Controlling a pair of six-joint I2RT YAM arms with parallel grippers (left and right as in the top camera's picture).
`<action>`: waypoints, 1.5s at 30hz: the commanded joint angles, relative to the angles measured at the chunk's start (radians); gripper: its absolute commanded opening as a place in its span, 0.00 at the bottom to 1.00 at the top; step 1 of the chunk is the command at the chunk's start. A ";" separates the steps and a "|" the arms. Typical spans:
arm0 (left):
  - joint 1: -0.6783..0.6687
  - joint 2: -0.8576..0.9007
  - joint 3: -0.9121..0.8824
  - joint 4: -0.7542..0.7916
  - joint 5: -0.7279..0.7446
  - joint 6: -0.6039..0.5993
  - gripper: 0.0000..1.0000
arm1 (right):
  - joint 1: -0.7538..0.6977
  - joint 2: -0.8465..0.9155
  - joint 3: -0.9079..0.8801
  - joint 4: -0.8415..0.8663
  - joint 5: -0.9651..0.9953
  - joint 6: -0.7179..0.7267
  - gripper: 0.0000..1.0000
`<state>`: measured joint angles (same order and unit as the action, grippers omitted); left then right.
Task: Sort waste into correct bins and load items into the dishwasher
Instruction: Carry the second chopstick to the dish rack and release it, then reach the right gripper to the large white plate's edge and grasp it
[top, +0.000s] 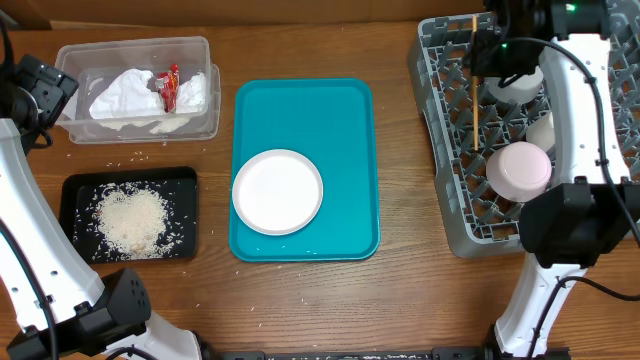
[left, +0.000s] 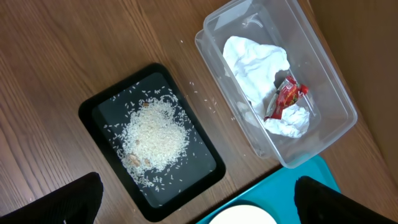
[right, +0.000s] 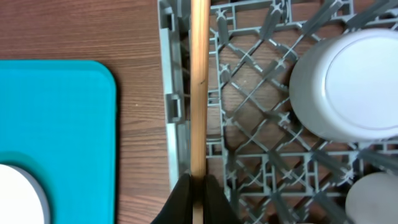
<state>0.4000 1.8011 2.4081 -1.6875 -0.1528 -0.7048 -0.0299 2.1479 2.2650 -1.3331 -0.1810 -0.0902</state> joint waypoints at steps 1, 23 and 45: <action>-0.001 0.010 -0.005 -0.002 -0.003 -0.013 1.00 | 0.000 0.007 -0.058 0.030 -0.049 -0.053 0.04; -0.001 0.010 -0.005 -0.002 -0.003 -0.013 1.00 | 0.050 0.007 -0.119 0.055 -0.426 0.061 0.40; -0.001 0.010 -0.005 -0.002 -0.003 -0.013 1.00 | 0.546 0.008 -0.119 0.107 -0.417 0.302 1.00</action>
<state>0.4000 1.8011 2.4081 -1.6875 -0.1528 -0.7048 0.4988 2.1536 2.1464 -1.2346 -0.6758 0.1661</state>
